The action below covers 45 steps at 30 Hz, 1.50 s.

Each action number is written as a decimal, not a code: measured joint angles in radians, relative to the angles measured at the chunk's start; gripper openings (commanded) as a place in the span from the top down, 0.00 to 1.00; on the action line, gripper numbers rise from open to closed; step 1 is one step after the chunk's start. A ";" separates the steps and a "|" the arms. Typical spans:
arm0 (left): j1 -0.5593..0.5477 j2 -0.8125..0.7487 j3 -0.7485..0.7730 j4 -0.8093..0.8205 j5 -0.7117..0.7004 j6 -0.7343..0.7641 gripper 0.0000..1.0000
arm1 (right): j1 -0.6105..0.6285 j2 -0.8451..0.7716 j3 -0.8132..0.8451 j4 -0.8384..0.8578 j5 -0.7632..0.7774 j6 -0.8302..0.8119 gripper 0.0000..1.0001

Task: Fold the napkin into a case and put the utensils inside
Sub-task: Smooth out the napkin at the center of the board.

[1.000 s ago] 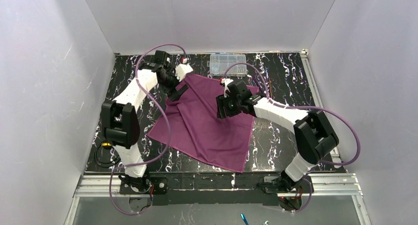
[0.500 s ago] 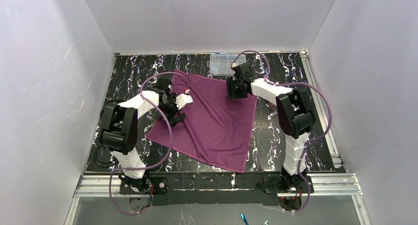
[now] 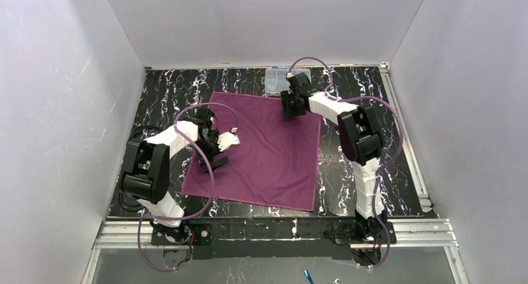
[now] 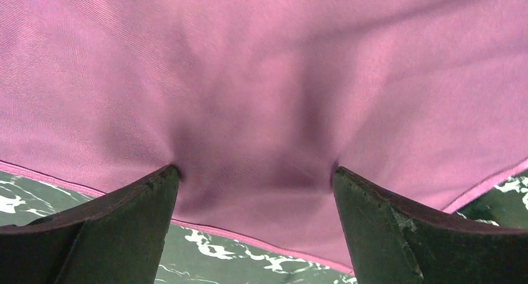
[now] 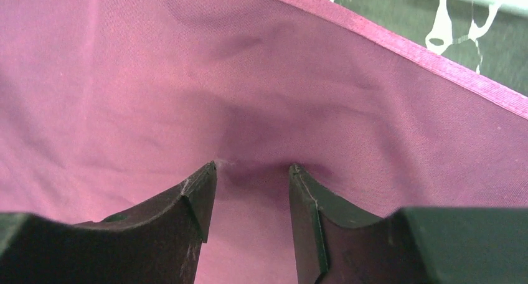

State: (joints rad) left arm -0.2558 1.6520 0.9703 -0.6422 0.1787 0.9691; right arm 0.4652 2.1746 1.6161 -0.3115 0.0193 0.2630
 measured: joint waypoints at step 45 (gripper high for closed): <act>0.080 0.395 0.518 0.013 -0.018 -0.383 0.09 | -0.020 0.129 0.206 -0.022 0.039 -0.071 0.51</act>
State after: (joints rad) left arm -0.1757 2.0472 1.4887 -0.6292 0.1604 0.5858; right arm 0.4454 2.3039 1.8225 -0.3336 0.0586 0.1917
